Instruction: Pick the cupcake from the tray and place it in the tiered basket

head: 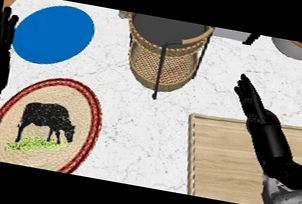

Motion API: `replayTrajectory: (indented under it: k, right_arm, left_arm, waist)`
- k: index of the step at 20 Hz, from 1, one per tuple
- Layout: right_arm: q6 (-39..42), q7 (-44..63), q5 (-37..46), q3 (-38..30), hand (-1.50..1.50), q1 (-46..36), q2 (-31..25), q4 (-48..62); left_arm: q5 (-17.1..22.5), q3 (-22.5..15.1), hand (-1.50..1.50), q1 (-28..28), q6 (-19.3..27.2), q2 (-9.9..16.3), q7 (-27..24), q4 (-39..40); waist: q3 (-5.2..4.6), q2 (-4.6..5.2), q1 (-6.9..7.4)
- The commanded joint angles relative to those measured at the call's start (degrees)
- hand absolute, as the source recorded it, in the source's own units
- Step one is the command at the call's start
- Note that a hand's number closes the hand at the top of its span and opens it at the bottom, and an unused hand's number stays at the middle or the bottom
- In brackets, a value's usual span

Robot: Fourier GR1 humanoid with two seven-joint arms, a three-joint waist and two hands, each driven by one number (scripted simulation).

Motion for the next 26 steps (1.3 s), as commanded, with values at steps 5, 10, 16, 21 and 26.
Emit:
replayTrajectory:
  k: [5,10,16,21,26]
  right_arm:
    - [-10.2,10.5,-3.2,-11.9,-1.50,-10.7,4.3,13.2]
    - [-18.2,5.8,-0.4,-14.9,-1.50,-14.8,10.1,26.1]
    - [-21.3,7.8,9.7,-11.2,-1.50,-19.3,5.2,24.8]
    - [-12.6,25.0,18.9,-5.0,-1.50,-23.1,-10.4,24.0]
    - [5.4,38.9,23.5,4.2,-1.50,-25.1,-19.7,23.9]
  left_arm:
    - [0.0,-11.8,0.00,4.8,-11.4,-4.4,-0.9,4.6]
    - [1.1,-16.6,0.00,4.3,-17.6,-5.0,3.1,6.8]
    - [-0.2,-15.7,0.00,5.7,-17.4,-7.8,1.7,8.9]
    - [-0.7,-15.6,0.00,6.3,-17.2,-7.2,0.9,9.3]
    - [-0.2,-15.2,0.00,7.2,-18.4,-5.9,1.0,8.9]
  waist:
    - [0.86,2.12,0.16]
    - [1.09,1.78,0.98]
    - [0.92,0.73,-0.57]
    - [0.55,0.14,-1.61]
    - [0.24,-0.26,-1.22]
